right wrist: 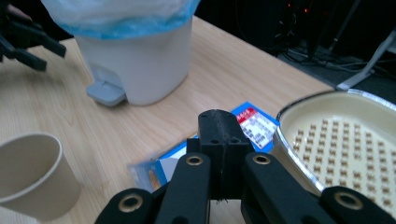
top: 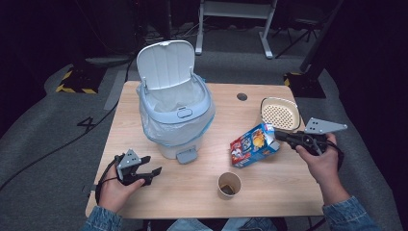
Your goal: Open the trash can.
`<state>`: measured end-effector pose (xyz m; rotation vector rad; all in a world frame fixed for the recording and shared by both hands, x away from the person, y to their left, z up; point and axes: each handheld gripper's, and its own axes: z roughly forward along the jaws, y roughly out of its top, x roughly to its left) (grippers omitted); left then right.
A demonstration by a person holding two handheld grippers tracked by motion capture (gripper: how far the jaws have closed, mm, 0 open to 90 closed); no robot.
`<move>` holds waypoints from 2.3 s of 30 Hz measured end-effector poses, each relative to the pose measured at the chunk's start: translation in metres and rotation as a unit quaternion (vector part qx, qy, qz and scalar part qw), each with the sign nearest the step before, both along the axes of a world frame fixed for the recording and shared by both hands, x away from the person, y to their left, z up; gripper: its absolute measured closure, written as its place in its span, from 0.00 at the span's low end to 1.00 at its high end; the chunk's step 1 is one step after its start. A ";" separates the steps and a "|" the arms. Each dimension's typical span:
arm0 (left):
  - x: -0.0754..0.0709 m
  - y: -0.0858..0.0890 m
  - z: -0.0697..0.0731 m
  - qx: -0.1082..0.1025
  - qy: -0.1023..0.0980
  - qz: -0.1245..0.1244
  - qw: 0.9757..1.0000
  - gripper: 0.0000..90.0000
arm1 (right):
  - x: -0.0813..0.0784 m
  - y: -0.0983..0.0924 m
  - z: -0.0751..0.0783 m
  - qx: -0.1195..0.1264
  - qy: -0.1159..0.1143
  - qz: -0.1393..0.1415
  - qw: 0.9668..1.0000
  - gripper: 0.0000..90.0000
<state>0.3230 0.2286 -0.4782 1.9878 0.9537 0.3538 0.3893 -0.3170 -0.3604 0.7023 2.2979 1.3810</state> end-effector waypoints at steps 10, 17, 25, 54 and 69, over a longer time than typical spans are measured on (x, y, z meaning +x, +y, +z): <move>-0.003 0.000 -0.014 0.007 0.014 0.009 1.000 0.40 | 0.007 0.011 0.052 -0.002 -0.037 0.020 0.999 1.00; -0.001 0.001 -0.019 0.010 0.017 0.010 1.000 0.40 | 0.013 0.023 0.085 0.009 -0.047 0.038 0.998 1.00; 0.002 -0.002 -0.023 0.020 0.027 0.008 0.999 0.39 | 0.018 0.047 0.128 0.005 -0.069 0.060 0.996 1.00; 0.007 -0.016 -0.025 0.089 0.035 0.016 0.995 0.33 | 0.060 0.139 0.251 0.006 -0.112 0.105 0.988 1.00; 0.006 -0.017 -0.025 0.091 0.033 0.022 0.995 0.33 | 0.082 0.187 0.278 0.027 -0.124 0.123 0.984 1.00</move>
